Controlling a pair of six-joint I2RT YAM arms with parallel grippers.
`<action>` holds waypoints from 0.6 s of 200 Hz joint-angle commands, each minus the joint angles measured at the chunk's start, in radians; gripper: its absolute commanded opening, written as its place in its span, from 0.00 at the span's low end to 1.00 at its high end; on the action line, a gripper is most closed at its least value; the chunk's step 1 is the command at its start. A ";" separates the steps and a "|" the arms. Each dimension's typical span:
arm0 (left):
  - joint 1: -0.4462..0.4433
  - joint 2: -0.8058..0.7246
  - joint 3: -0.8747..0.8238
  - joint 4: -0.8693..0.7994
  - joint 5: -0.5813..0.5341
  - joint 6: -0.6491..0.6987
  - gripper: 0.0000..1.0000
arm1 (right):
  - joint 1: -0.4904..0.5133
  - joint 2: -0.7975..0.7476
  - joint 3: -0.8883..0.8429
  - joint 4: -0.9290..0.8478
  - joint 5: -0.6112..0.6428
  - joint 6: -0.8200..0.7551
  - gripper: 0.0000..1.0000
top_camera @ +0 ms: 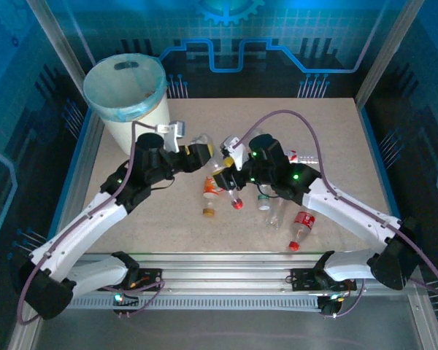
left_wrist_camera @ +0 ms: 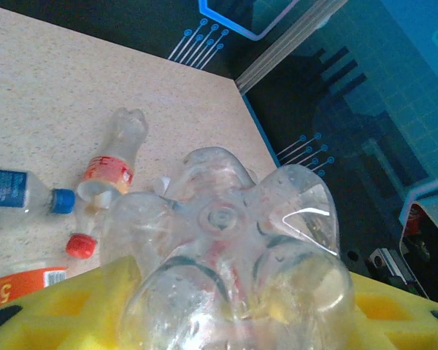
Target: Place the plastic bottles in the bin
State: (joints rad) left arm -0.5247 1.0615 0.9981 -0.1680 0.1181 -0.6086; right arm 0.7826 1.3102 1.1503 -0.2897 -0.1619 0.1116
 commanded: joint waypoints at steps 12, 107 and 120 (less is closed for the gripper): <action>0.023 -0.080 -0.052 -0.038 -0.118 -0.037 0.49 | 0.020 0.060 0.067 0.015 -0.032 0.009 0.51; 0.025 -0.132 -0.049 -0.099 -0.212 0.011 0.43 | 0.027 0.149 0.178 -0.048 -0.038 0.037 0.63; 0.029 -0.134 -0.048 -0.097 -0.223 0.016 0.43 | 0.027 0.149 0.181 -0.052 -0.041 0.040 0.68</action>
State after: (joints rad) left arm -0.5117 0.9470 0.9524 -0.2401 -0.0326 -0.6235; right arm 0.8089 1.4544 1.2881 -0.3222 -0.2291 0.1123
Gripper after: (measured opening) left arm 0.514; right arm 0.648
